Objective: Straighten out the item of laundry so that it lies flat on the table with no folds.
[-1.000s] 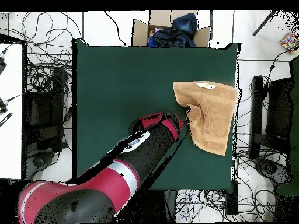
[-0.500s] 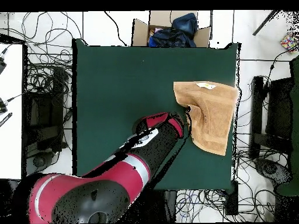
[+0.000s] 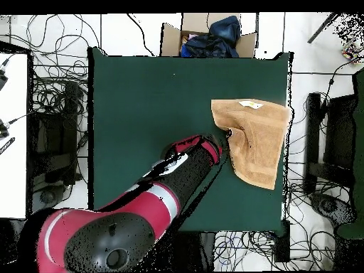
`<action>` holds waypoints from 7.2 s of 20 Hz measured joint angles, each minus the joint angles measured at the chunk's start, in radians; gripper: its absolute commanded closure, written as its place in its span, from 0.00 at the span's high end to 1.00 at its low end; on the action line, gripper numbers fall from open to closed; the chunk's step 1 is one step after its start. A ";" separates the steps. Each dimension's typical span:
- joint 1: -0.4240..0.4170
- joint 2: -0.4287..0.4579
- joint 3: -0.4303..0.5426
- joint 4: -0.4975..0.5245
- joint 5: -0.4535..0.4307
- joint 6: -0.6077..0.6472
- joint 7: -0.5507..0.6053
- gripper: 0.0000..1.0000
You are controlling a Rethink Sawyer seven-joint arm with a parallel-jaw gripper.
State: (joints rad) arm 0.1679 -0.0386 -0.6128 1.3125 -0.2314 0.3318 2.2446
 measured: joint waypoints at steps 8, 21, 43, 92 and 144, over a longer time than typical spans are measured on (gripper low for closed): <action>0.033 0.035 -0.031 -0.032 -0.014 0.027 0.000 1.00; 0.077 0.083 -0.081 -0.054 -0.021 0.038 0.000 1.00; 0.116 0.214 -0.213 -0.080 -0.024 0.038 0.000 1.00; -0.743 -0.325 0.751 0.133 -0.075 0.318 -0.346 0.00; -1.176 0.174 1.579 0.458 -0.054 0.333 -0.455 0.00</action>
State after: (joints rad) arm -1.0077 0.1351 0.9660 1.7705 -0.2851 0.6645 1.7897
